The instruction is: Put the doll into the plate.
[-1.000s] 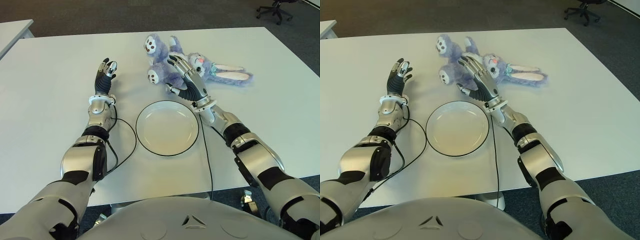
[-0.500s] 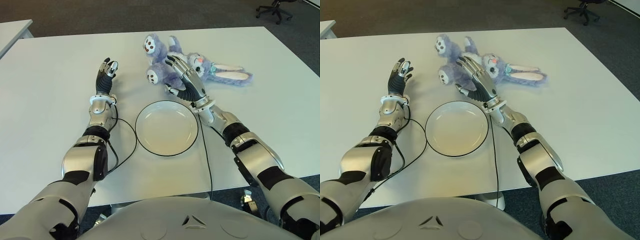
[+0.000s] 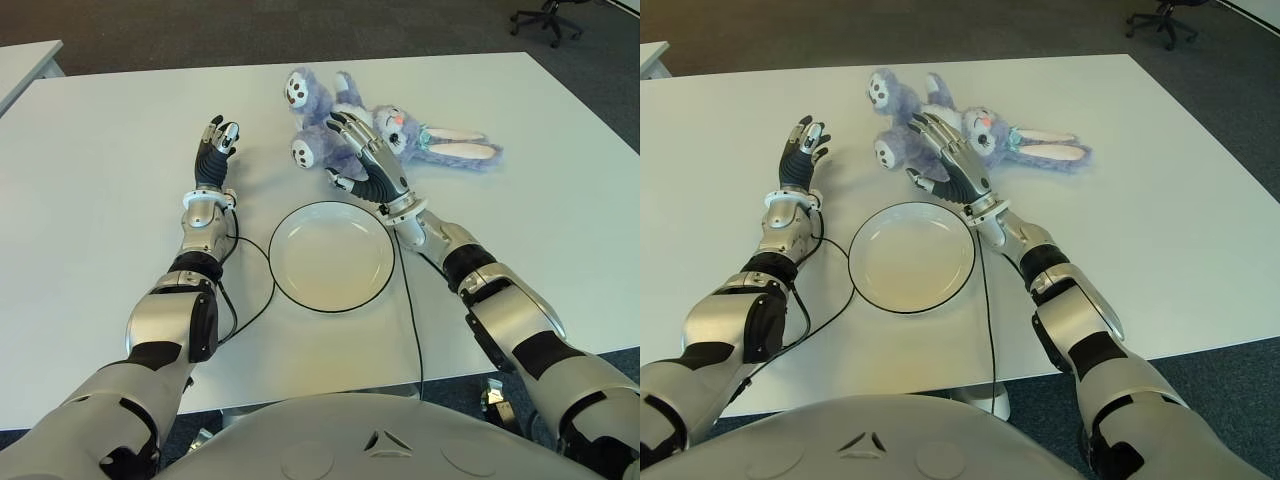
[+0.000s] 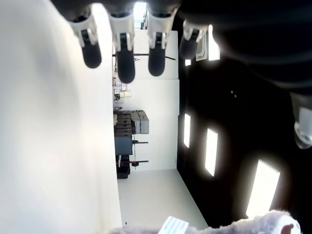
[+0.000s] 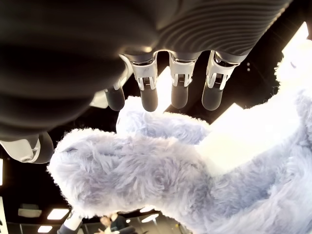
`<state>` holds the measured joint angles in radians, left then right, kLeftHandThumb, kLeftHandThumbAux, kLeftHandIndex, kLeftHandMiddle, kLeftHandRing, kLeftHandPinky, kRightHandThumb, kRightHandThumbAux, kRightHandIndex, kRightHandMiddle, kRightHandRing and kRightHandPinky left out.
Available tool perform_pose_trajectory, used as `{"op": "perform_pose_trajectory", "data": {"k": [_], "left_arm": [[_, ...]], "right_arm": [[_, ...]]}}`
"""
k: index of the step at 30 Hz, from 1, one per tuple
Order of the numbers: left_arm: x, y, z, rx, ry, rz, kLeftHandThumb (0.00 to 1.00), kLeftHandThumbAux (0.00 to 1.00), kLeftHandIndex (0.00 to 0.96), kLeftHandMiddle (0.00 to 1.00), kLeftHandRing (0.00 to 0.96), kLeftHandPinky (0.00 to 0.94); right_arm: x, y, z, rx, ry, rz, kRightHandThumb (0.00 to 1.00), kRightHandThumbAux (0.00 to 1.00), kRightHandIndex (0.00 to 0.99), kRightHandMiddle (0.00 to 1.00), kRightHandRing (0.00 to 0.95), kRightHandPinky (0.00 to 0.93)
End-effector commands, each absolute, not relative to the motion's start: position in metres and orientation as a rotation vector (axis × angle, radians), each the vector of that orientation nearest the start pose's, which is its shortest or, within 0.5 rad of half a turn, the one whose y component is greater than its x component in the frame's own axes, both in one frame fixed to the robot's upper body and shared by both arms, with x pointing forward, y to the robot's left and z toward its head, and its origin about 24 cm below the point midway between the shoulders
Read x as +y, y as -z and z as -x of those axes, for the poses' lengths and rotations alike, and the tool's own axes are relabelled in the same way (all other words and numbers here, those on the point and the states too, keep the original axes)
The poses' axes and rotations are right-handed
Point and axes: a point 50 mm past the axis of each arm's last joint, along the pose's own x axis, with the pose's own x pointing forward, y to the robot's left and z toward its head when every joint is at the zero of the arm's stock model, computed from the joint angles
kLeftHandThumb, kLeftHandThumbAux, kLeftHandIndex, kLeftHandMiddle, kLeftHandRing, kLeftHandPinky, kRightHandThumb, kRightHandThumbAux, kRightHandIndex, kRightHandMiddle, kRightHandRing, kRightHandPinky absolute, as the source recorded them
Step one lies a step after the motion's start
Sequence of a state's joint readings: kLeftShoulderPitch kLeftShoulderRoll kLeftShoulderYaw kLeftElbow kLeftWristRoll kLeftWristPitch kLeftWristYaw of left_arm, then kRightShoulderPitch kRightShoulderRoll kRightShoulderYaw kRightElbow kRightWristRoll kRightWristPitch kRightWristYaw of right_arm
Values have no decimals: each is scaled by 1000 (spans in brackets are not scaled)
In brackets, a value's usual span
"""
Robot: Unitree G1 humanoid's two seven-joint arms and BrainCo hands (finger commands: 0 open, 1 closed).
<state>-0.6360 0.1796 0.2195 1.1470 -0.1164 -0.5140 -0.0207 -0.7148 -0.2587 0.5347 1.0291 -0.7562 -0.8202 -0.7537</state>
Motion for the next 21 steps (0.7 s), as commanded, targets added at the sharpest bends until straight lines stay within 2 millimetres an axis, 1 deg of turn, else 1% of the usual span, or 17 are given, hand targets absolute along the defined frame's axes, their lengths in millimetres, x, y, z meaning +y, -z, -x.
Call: {"op": "perform_pose_trajectory", "data": {"k": [1,8,10,14,17,21], "left_arm": [[200,18,-316,174,-196,46,0,379,0,136,154,120],[200,19,-315,179,-202,43,0,382,0,133,153,162],[200,19,-315,179,-203,41,0,385,0,136,154,138],[200,19,-315,180,-204,39,0,387,5,137,154,127],[200,19,-315,180,-201,37,0,387,6,142,151,98],[200,19,-315,181,-200,37,0,386,0,145,156,114]], "right_arm": [[-67,64,-223,-315,-615,839,498,311,0,0,0,16],[-66,65,-223,-305,-622,844,501,317,0,0,0,14],[-65,65,-223,-306,-623,844,502,317,0,0,0,15],[-65,65,-223,-307,-624,845,502,317,0,0,0,15],[-64,65,-223,-308,-623,846,473,310,0,0,0,23],[-63,65,-224,-310,-621,849,444,285,0,0,0,0]]}}
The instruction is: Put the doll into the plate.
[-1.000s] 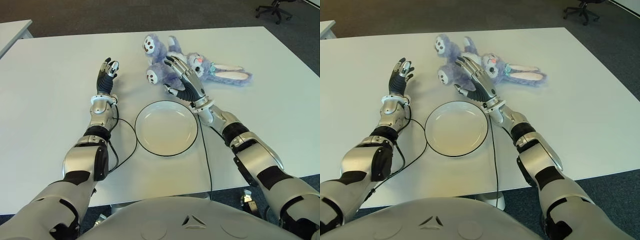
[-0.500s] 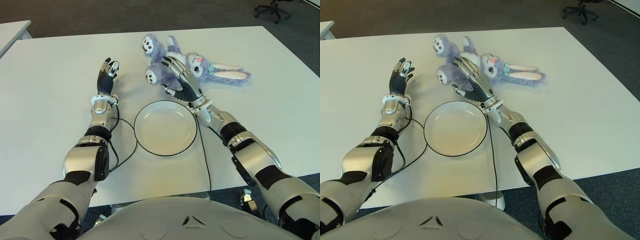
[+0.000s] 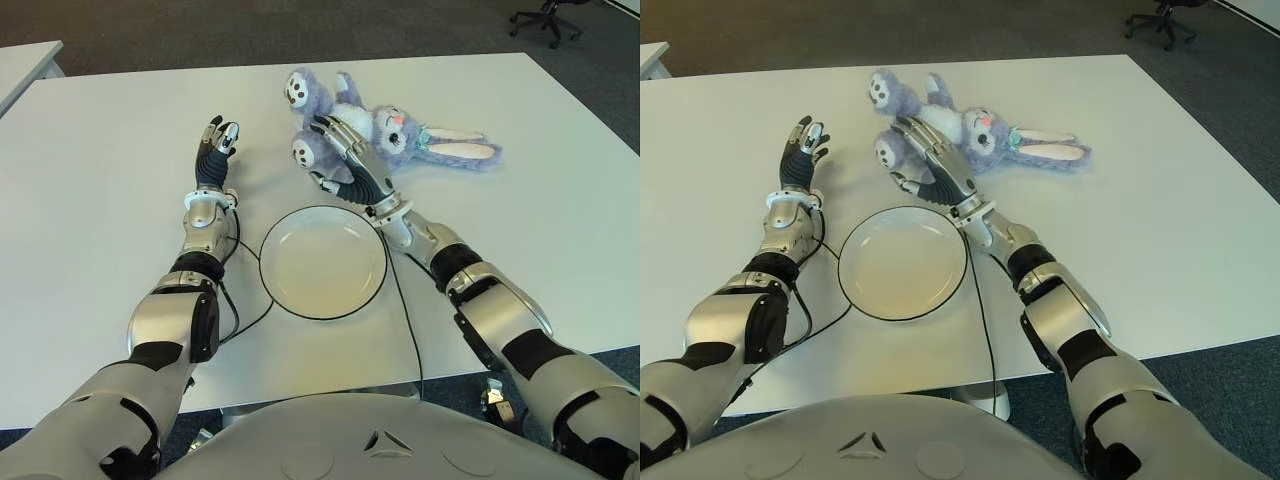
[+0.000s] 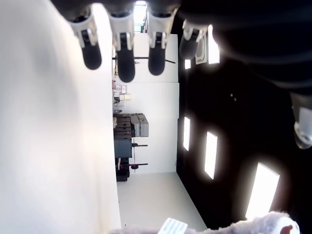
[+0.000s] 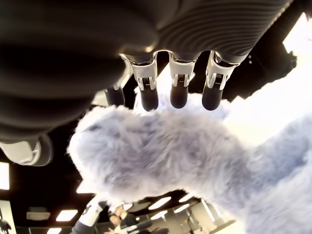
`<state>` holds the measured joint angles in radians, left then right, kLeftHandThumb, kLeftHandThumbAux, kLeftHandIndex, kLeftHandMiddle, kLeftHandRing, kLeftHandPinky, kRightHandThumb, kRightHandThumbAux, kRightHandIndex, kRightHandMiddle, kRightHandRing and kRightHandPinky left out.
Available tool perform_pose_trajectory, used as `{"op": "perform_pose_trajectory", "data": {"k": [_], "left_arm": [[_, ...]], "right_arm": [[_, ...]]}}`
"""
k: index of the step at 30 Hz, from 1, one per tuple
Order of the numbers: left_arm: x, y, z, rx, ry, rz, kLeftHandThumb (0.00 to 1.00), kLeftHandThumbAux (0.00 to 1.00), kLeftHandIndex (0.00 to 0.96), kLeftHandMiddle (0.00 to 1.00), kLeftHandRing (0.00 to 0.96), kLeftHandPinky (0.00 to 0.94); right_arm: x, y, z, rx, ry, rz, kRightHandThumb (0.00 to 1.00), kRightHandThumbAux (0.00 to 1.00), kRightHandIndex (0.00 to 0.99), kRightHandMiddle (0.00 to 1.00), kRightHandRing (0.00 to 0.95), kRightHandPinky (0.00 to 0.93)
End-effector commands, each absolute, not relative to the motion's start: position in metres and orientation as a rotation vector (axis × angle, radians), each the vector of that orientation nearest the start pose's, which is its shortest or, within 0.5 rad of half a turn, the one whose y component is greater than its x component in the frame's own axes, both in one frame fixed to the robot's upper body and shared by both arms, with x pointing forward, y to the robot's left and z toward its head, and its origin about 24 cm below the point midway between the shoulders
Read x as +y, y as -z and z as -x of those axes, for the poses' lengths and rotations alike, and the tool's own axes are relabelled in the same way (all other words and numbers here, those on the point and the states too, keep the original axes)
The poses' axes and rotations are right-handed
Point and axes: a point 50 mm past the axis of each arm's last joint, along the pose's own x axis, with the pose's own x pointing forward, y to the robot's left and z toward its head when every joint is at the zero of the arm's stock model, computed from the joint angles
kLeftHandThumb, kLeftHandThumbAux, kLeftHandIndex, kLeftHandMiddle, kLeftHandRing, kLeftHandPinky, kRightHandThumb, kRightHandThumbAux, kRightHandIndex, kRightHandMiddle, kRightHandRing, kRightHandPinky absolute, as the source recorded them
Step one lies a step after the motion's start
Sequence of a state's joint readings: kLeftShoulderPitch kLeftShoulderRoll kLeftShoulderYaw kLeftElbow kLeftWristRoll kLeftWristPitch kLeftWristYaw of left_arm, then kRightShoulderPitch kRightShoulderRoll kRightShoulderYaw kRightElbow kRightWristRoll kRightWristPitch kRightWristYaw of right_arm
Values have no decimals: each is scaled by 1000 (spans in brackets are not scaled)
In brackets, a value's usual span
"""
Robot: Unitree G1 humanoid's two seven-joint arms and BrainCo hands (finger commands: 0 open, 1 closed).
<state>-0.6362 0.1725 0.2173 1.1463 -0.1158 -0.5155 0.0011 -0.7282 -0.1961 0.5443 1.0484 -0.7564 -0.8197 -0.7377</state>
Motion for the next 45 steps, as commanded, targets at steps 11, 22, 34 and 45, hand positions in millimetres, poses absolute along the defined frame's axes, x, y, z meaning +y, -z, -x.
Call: {"op": "perform_pose_trajectory", "data": {"k": [11,22,34,45], "left_arm": [[199,19,-316,185,-208,38,0,385,0,143,159,117],[198,19,-316,183,-211,38,0,392,0,143,156,114],[199,19,-316,185,-209,45,0,385,0,138,162,150],[201,19,-315,180,-208,48,0,393,0,136,152,124]], "right_arm": [[-62,64,-228,-301,-645,875,394,233,0,0,0,0],[-62,63,-232,-296,-668,907,403,212,0,0,0,0],[-61,62,-234,-311,-662,918,394,233,0,0,0,0],[-61,60,-235,-314,-625,892,418,289,0,0,0,0]]}}
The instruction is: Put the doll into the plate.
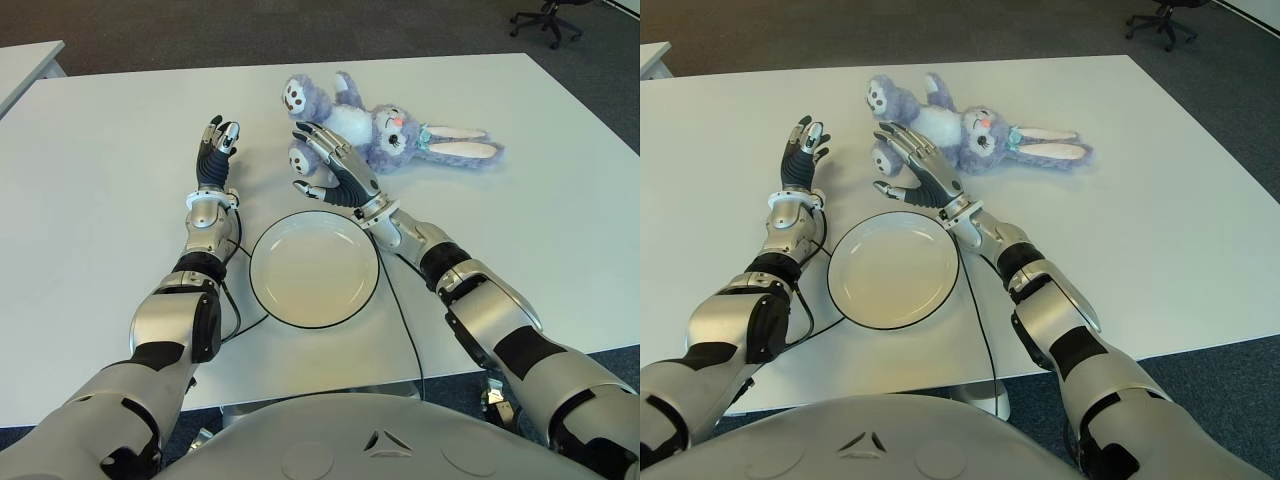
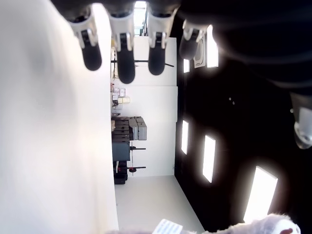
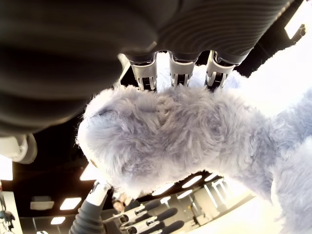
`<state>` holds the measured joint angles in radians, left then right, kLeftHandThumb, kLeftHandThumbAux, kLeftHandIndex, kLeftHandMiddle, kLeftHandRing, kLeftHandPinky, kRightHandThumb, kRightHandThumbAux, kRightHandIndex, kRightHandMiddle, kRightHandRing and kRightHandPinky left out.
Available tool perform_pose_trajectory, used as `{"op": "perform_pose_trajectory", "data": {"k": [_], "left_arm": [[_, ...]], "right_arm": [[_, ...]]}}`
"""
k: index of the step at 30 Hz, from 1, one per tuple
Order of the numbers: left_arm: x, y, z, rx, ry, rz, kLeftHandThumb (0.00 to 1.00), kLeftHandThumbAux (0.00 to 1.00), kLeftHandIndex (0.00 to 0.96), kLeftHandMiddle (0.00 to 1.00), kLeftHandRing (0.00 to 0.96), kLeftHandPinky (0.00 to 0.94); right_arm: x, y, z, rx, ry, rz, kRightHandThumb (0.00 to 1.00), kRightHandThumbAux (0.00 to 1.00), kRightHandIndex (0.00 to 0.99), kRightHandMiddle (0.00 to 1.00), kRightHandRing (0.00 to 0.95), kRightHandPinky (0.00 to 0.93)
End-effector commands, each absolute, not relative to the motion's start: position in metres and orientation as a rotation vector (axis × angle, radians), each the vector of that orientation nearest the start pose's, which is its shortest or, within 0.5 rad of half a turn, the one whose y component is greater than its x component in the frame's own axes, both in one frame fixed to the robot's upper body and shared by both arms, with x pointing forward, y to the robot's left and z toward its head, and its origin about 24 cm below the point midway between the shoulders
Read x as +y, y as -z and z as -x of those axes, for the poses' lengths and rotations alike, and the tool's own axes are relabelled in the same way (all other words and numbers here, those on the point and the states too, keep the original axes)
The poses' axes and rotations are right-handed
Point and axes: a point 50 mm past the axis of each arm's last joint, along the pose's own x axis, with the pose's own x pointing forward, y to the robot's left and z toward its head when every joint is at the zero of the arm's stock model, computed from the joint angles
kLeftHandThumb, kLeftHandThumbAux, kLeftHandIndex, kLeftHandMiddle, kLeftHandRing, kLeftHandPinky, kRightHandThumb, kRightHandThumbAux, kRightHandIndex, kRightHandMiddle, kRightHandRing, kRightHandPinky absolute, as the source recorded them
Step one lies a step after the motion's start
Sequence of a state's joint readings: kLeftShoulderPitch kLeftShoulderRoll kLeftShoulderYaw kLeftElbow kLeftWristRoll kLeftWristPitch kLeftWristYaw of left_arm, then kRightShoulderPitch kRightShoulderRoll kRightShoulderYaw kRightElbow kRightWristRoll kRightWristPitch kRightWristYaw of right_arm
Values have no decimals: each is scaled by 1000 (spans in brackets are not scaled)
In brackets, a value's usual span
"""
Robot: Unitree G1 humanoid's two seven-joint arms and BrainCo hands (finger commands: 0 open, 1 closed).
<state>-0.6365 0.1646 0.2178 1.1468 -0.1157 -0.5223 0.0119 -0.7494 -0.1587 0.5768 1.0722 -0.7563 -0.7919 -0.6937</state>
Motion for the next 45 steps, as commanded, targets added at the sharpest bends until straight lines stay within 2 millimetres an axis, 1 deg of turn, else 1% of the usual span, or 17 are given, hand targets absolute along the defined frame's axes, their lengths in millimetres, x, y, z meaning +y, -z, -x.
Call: {"op": "perform_pose_trajectory", "data": {"k": [1,5,10,19,20,21,22,24,27,30,34,35,41,42,43,44,45], "left_arm": [[201,19,-315,179,-207,48,0,394,0,136,152,126],[202,19,-315,176,-206,49,0,395,0,140,154,138],[202,19,-314,174,-205,49,0,400,8,143,153,121],[204,20,-313,173,-201,53,0,394,16,144,156,158],[204,20,-313,172,-201,56,0,387,16,145,161,156],[204,20,-313,172,-202,59,0,386,16,145,162,155],[204,20,-312,171,-203,62,0,380,14,143,162,153],[204,20,-312,170,-204,67,0,377,14,143,161,152],[204,21,-312,168,-206,70,0,374,13,147,163,132],[204,21,-311,164,-207,75,0,373,12,152,166,108],[204,20,-311,159,-208,80,0,371,12,155,170,104],[204,20,-311,158,-208,80,0,371,12,155,170,110],[204,20,-310,152,-207,80,0,371,12,155,169,128],[204,20,-310,151,-205,81,0,370,13,156,169,116],[204,20,-310,150,-205,81,0,370,14,159,173,116],[204,20,-310,149,-204,81,0,370,14,160,174,116],[204,20,-310,148,-203,80,0,371,12,161,175,100]], "right_arm": [[-61,60,-235,-315,-621,889,421,291,0,0,0,0],[-61,59,-235,-320,-612,884,447,312,0,0,0,0],[-61,57,-235,-345,-583,872,482,335,0,0,0,21],[-62,55,-234,-391,-520,857,548,391,0,0,2,47],[-62,54,-234,-394,-512,852,606,411,0,3,44,162],[-61,54,-234,-396,-502,838,621,416,0,4,55,191],[-61,53,-234,-397,-491,819,679,422,23,33,87,236],[-61,50,-234,-399,-476,784,708,425,35,48,102,253],[-60,46,-236,-405,-466,741,745,433,64,89,141,235],[-60,41,-239,-426,-457,695,779,446,96,133,182,242],[-60,38,-239,-425,-453,657,810,467,150,197,245,306],[-60,38,-239,-421,-453,651,826,479,196,246,288,334],[-61,38,-239,-413,-439,638,856,487,263,351,360,371],[-61,37,-240,-415,-426,632,964,596,307,410,468,417],[-61,36,-241,-417,-418,627,947,647,358,437,509,468],[-61,35,-242,-422,-404,621,944,655,366,441,516,477],[-61,35,-242,-426,-396,617,943,661,374,444,533,540]]}}
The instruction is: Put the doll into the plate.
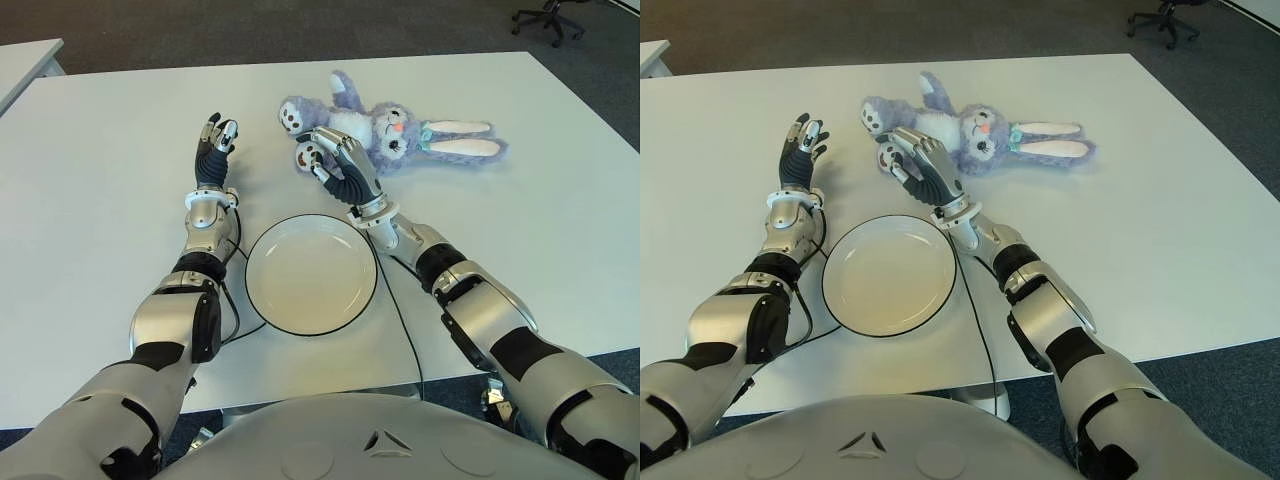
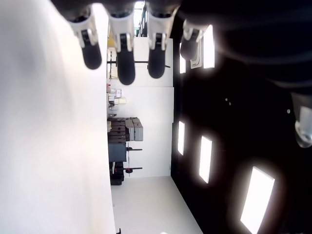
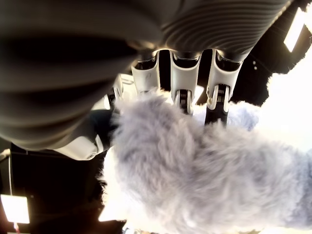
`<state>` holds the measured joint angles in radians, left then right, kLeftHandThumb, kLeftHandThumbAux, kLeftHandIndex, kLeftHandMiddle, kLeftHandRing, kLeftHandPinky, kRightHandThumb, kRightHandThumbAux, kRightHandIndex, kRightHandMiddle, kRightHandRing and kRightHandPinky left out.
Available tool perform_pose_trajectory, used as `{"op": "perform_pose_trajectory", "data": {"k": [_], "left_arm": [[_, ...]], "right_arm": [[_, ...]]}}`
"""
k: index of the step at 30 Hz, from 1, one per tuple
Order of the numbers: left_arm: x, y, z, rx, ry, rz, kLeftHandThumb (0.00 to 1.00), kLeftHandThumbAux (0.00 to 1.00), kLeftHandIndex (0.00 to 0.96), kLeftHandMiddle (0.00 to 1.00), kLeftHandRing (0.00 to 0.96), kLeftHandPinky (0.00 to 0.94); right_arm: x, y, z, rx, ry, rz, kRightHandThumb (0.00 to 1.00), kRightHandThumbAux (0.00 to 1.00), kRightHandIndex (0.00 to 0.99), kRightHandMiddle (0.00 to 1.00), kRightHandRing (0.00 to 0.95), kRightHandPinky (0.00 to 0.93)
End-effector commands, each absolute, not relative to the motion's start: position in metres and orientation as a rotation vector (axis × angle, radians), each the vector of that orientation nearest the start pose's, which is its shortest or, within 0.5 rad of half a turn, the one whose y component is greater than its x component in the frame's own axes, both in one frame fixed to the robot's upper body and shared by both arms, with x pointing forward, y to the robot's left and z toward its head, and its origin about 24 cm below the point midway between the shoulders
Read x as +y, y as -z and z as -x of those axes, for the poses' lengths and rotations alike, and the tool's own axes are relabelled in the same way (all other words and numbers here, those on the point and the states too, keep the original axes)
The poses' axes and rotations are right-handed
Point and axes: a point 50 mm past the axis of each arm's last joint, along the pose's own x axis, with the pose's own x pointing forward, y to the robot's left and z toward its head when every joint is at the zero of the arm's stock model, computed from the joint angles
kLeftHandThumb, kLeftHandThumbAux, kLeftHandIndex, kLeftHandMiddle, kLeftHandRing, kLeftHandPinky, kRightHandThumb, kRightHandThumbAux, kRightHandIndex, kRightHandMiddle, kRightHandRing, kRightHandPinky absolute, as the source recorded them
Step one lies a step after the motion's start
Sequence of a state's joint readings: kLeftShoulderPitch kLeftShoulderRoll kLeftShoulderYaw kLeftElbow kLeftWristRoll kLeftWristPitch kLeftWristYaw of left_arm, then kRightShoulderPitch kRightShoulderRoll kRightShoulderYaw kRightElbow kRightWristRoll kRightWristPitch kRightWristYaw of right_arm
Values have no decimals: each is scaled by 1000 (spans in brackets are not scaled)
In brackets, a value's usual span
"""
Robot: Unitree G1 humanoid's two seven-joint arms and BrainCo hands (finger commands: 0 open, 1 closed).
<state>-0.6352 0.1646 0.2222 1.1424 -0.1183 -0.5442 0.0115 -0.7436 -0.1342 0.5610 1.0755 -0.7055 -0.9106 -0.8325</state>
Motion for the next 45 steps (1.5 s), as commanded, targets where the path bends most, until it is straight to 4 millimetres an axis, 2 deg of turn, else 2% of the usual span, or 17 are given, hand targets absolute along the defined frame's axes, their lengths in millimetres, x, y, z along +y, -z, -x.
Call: {"op": "perform_pose_trajectory", "data": {"k": [1,2,6,12,15,18,21,27,36,45], "left_arm": [[204,20,-310,149,-203,80,0,371,12,161,175,97],[204,20,-310,149,-203,80,0,372,11,161,176,98],[204,20,-310,149,-204,81,0,374,9,160,175,102],[205,20,-309,147,-205,81,0,372,9,158,172,108],[205,20,-309,146,-205,81,0,372,11,159,172,115],[205,20,-309,145,-207,78,0,369,9,160,175,118],[205,20,-309,143,-207,78,0,367,9,161,176,115],[205,20,-309,140,-206,80,0,368,6,159,174,113],[205,21,-308,139,-204,85,0,378,11,164,182,144],[205,21,-307,139,-204,83,0,383,9,160,175,111]], "right_arm": [[-61,34,-241,-430,-388,617,943,662,375,445,536,551],[-61,34,-241,-433,-382,617,945,660,382,446,547,594],[-60,33,-241,-449,-372,618,951,654,408,448,569,670],[-60,32,-241,-463,-371,612,957,649,427,455,578,713],[-61,32,-241,-465,-375,610,955,651,411,461,580,684],[-62,31,-241,-466,-374,604,952,655,390,469,580,721],[-62,31,-242,-464,-374,601,948,658,374,473,573,697],[-63,32,-242,-453,-368,598,946,659,366,482,557,657],[-64,32,-242,-445,-366,598,945,659,366,482,544,652],[-64,32,-242,-447,-355,606,945,659,364,482,544,620]]}}
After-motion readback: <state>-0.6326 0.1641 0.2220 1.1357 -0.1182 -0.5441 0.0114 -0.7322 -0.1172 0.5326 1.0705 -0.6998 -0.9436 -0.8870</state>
